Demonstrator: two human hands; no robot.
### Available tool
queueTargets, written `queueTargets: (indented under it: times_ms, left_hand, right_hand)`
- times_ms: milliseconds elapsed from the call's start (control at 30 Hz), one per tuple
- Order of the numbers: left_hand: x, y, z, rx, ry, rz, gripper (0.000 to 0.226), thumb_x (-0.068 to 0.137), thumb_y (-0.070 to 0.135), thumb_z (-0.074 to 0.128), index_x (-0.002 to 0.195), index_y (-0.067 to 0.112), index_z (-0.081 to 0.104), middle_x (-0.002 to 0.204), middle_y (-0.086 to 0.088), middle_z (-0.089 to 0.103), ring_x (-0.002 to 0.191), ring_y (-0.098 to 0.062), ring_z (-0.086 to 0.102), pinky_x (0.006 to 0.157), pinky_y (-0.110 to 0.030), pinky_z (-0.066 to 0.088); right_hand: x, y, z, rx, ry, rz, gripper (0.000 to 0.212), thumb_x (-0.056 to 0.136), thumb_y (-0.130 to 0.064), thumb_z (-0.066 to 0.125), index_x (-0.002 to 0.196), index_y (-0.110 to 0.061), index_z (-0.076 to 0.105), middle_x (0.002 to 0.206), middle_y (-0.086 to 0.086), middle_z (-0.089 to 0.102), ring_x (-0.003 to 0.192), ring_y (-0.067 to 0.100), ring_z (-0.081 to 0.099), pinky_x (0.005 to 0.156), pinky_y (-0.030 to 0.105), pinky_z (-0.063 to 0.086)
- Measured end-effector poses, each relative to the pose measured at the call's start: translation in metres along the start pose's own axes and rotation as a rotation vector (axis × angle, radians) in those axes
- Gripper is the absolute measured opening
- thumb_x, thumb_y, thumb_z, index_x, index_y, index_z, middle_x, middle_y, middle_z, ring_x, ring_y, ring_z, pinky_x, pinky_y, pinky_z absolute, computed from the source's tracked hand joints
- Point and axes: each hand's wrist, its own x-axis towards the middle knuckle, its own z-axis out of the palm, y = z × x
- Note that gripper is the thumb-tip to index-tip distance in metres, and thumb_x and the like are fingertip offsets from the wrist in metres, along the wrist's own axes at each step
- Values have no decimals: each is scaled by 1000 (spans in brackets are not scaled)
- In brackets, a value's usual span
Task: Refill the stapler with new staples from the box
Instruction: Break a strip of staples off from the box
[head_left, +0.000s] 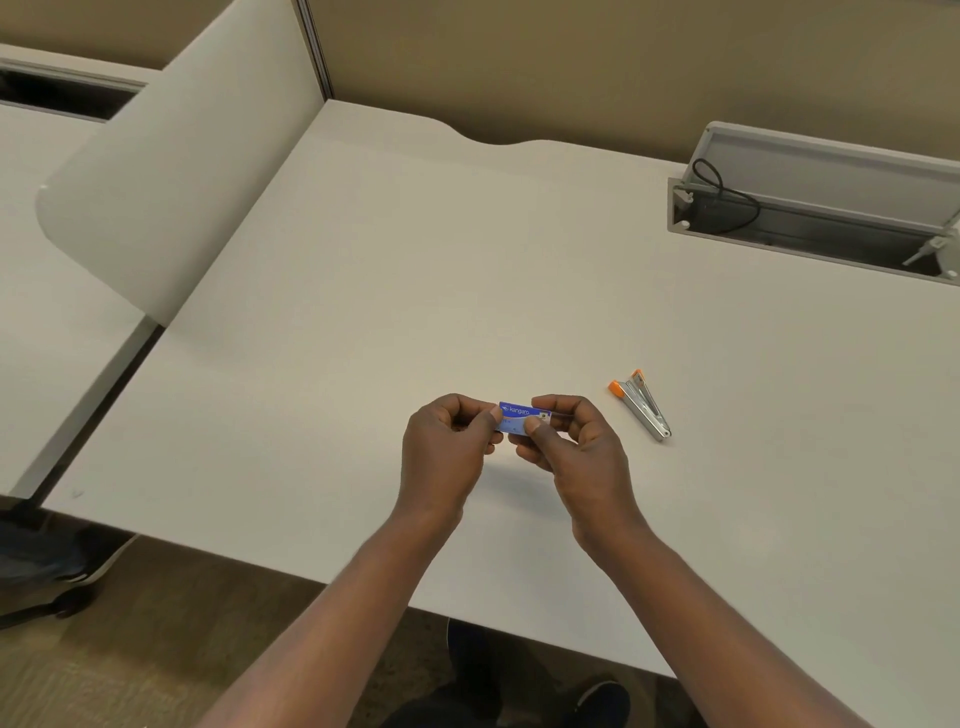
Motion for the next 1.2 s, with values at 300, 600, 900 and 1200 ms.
queueTargets:
  times_ms: [300,600,900,1200]
  left_hand:
    - [-20,-13,3,416,5,412,45,82,20,81,123,18,62,110,6,58,91,-10,59,76,-6,42]
    - [10,-28,-25,429,261,435,39,79,26,84,111,16,63,101,5,60,84,-12,57,73,-8,41]
    - [75,-67,-90,602,535,157,54,80,38,82,125,16,63,125,-9,57,119,-32,52,96,-43,35]
    - [104,-69,-95,744,562,120,68,73,51,84,128,17,62,127,-11,52,122,-35,47,94,-45,33]
  right_hand:
    - [3,-1,12,3,-21,78,11,95,-13,71,106,-14,69,111,16,74,94,29,77,71,27,60]
    - [4,7,30,-76,-153,103,17,99,-25,65,116,-26,70,110,-1,78,94,14,77,83,33,62]
    - [12,27,20,-187,-92,120,12,97,-28,67,108,-28,71,108,2,73,89,11,75,75,26,60]
    - [13,40,15,-232,-59,139,12,97,-28,67,108,-29,70,107,3,73,95,18,73,82,35,61]
